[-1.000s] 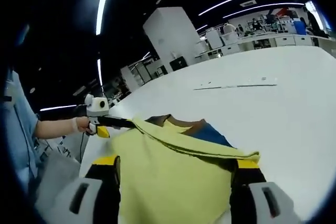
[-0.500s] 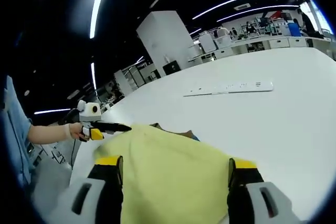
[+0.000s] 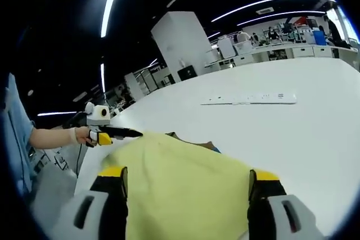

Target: Fold the garment on the visible template until the final outline fits inside the template.

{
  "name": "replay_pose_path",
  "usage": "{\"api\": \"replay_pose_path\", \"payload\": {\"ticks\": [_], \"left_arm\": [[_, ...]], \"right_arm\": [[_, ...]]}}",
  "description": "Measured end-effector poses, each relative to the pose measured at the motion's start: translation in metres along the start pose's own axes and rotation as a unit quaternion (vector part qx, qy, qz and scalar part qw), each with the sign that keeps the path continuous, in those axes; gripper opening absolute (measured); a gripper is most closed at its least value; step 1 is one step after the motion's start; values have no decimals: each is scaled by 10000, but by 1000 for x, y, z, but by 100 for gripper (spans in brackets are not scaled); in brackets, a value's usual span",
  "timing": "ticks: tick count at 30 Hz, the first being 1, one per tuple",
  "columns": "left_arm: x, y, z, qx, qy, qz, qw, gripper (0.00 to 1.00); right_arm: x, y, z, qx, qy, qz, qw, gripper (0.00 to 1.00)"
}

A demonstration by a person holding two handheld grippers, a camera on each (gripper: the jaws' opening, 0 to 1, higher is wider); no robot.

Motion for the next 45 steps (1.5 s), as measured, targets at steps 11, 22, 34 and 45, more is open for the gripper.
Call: {"api": "replay_pose_path", "payload": {"ticks": [11,22,34,45], "left_arm": [[-17,9,-3,224,-97,170,9996,85],[-41,29,-7,200,-125,258,9994,83],[-64,50,-9,105,-220,352,9991,83],[-82,71,-17,234,-317,511,9979,81]], "right_arm": [[-17,7,2,-164,149,33,9997,92],[-43,26,5,-4,322,49,9995,92],[-61,42,16,-63,377,238,9990,91],[-83,63,27,-42,427,403,9983,90]]}}
Point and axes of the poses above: the point that each gripper's makers call its tool centre point, and the gripper's own axes: x roughly forward along the fingers, z roughly to its left, y roughly out of its underside, the point moved 1 cm from there along -x, roughly backward along the fingers, and after that the axes turned 4 degrees about z, right-handed, at the moved point
